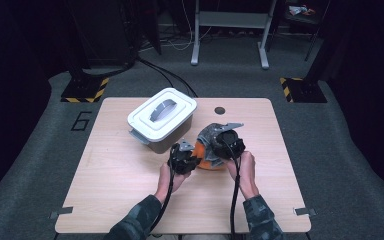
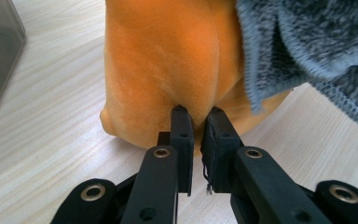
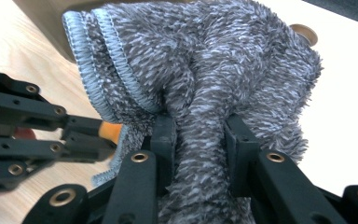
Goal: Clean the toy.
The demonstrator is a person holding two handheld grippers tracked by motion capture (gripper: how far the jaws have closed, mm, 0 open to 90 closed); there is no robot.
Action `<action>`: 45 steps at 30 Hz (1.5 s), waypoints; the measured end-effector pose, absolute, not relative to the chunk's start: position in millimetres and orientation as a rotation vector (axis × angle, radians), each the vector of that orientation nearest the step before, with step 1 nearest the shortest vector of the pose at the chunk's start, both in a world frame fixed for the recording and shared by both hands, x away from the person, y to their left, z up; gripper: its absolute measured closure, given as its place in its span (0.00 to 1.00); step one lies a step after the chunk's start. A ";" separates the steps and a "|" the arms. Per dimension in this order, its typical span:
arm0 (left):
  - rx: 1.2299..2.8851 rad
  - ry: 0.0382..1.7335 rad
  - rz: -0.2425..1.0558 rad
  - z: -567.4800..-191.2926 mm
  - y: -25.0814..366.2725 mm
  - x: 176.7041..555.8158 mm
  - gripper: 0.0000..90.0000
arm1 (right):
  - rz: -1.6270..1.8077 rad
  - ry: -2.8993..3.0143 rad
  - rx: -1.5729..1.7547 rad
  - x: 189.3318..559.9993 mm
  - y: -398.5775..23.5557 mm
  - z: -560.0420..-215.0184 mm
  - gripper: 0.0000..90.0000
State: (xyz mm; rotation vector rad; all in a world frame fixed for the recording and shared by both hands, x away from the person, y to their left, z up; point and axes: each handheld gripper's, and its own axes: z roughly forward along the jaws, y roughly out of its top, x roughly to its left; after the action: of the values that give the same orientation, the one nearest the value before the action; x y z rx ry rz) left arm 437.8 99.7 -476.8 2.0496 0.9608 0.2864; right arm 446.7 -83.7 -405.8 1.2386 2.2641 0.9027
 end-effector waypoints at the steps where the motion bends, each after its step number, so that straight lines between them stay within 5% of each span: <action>1: 2.048 0.963 0.286 -476.9 99.5 437.7 0.92 | 0.902 2.260 1.246 446.4 -85.7 -406.3 0.77; 30: 2.033 0.979 0.262 -478.5 100.9 440.9 0.92 | 0.733 2.243 1.574 458.8 -160.6 -472.4 0.77; 45: 2.040 0.969 0.270 -479.0 99.7 440.6 0.92 | 0.914 2.241 1.303 444.2 -117.4 -393.0 0.77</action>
State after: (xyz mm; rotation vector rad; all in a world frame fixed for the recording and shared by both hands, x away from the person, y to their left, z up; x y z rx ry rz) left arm 440.6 99.7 -479.0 2.0404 0.9685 0.2703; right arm 444.2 -117.4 -393.0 1.3030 2.2408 0.9136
